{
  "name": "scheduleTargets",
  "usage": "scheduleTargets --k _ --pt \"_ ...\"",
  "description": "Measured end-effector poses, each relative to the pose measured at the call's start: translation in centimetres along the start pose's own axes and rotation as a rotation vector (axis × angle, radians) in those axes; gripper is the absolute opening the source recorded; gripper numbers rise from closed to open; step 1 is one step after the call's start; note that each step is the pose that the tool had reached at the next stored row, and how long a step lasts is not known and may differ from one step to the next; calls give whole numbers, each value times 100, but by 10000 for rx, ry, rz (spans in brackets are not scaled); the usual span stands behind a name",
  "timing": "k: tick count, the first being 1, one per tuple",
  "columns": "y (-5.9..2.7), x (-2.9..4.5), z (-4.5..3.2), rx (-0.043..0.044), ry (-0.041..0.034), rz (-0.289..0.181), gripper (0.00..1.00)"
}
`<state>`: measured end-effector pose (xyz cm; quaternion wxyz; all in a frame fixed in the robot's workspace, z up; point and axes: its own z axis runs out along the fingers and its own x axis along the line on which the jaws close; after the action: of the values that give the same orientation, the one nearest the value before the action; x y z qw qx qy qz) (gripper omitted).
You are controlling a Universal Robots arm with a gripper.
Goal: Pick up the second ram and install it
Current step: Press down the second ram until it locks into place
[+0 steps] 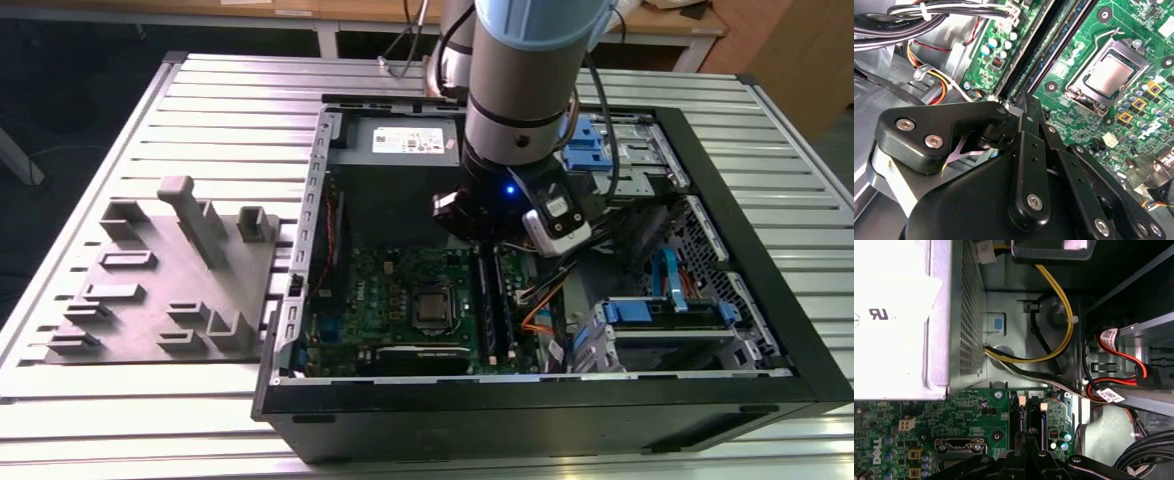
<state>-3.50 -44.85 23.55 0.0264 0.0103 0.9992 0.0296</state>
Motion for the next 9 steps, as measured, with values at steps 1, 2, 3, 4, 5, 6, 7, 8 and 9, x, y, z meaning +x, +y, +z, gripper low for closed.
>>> scheduleTargets --k 1,2,3,4,5,6,7,8,9 --pt "8 0 2 0 0 -1 7" --pt "17 0 4 0 0 -2 7" --pt "25 0 7 0 0 -2 7" --pt "31 0 9 0 1 -2 7" --pt "35 0 15 -3 0 -2 7" --pt "37 1 23 -4 -1 -3 7" --pt "39 1 32 -1 0 -3 7" --pt "39 2 41 -1 0 -2 7" --pt "40 3 50 -1 0 -2 7"
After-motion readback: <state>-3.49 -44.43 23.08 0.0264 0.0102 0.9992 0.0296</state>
